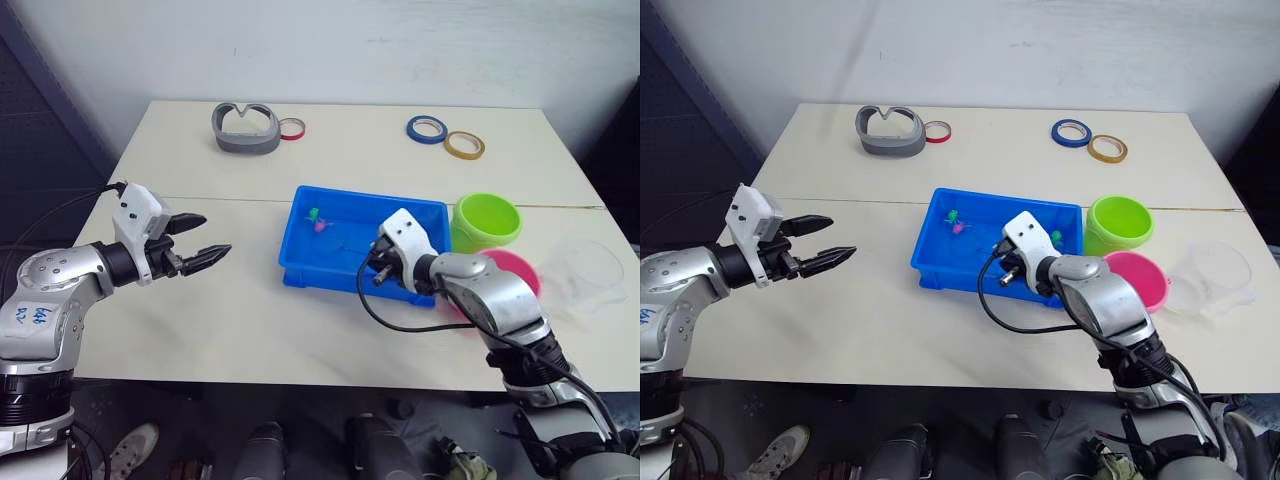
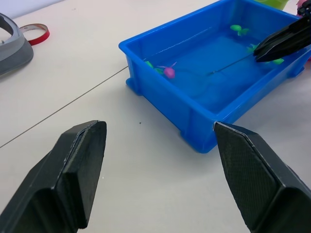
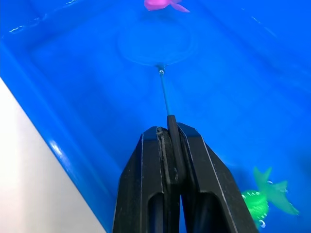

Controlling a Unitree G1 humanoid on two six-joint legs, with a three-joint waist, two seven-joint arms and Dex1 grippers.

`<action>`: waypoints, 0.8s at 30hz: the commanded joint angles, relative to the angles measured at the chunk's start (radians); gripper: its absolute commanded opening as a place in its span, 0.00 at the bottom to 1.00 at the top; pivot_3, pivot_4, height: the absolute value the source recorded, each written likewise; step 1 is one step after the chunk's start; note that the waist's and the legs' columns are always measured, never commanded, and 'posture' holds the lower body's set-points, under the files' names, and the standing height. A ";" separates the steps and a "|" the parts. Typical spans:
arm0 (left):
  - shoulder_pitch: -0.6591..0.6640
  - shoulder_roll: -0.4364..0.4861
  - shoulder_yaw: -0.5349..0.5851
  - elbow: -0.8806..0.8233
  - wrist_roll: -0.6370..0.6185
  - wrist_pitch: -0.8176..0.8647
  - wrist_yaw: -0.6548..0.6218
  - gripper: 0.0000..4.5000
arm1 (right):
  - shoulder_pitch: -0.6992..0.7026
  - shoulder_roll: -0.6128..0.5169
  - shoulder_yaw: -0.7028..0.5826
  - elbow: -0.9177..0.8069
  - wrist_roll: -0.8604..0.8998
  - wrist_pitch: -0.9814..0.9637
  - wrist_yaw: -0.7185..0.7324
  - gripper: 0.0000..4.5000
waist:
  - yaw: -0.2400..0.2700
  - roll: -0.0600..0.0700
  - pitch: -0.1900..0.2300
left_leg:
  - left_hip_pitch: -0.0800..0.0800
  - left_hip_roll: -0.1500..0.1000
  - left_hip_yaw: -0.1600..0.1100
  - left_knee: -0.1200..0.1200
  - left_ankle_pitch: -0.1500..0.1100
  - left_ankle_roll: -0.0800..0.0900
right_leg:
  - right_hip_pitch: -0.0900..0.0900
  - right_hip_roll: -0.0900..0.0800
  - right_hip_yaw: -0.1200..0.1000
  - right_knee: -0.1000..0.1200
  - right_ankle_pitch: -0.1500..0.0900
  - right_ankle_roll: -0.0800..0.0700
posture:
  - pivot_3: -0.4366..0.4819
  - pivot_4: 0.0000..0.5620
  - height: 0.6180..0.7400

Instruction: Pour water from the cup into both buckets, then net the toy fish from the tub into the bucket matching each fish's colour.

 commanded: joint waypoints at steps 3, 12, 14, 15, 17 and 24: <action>0.000 0.019 0.034 -0.034 -0.018 -0.009 0.008 0.85 | -0.034 0.030 -0.046 0.003 -0.005 -0.040 -0.013 0.00 | 0.000 0.000 0.000 | 0.000 0.000 0.000 0.000 0.000 0.000 | 0.000 0.000 0.000 0.000 0.000 0.000 | 0.48 0.27 1.00; 0.001 0.019 0.034 -0.032 -0.022 -0.018 0.004 0.85 | -0.050 0.027 -0.071 -0.033 -0.001 -0.032 -0.003 0.00 | 0.000 0.000 0.000 | 0.000 0.000 0.000 0.000 0.000 0.000 | 0.000 0.000 0.000 0.000 0.000 0.000 | 0.48 0.27 1.00; 0.001 0.018 0.032 -0.032 -0.023 -0.020 0.004 0.85 | -0.046 0.019 -0.075 -0.053 0.004 -0.023 0.004 0.00 | -0.001 0.000 0.000 | 0.000 0.000 0.000 -0.001 0.000 0.000 | -0.001 0.000 0.000 0.000 0.000 0.000 | 0.48 0.27 1.00; -0.001 0.017 0.029 -0.030 -0.023 -0.023 0.004 0.85 | -0.040 0.009 -0.078 -0.072 0.010 -0.013 0.011 0.00 | -0.001 0.000 0.000 | 0.000 0.000 0.000 -0.001 0.000 0.000 | -0.001 0.000 0.000 0.000 0.000 0.000 | 0.48 0.27 1.00; -0.005 0.015 0.025 -0.026 -0.024 -0.028 0.003 0.85 | -0.030 -0.006 -0.087 -0.105 0.022 0.006 0.023 0.00 | 0.000 0.000 0.000 | -0.001 0.000 0.000 -0.001 0.000 0.000 | -0.002 0.000 0.000 0.000 0.000 0.000 | 0.48 0.27 1.00; -0.027 0.019 0.021 -0.009 -0.039 -0.045 -0.025 0.85 | 0.025 -0.069 -0.139 -0.216 0.088 0.059 0.080 0.00 | 0.002 0.000 0.000 | -0.002 0.000 0.000 -0.001 0.000 0.000 | -0.002 0.000 0.000 -0.001 0.000 0.000 | 0.48 0.27 1.00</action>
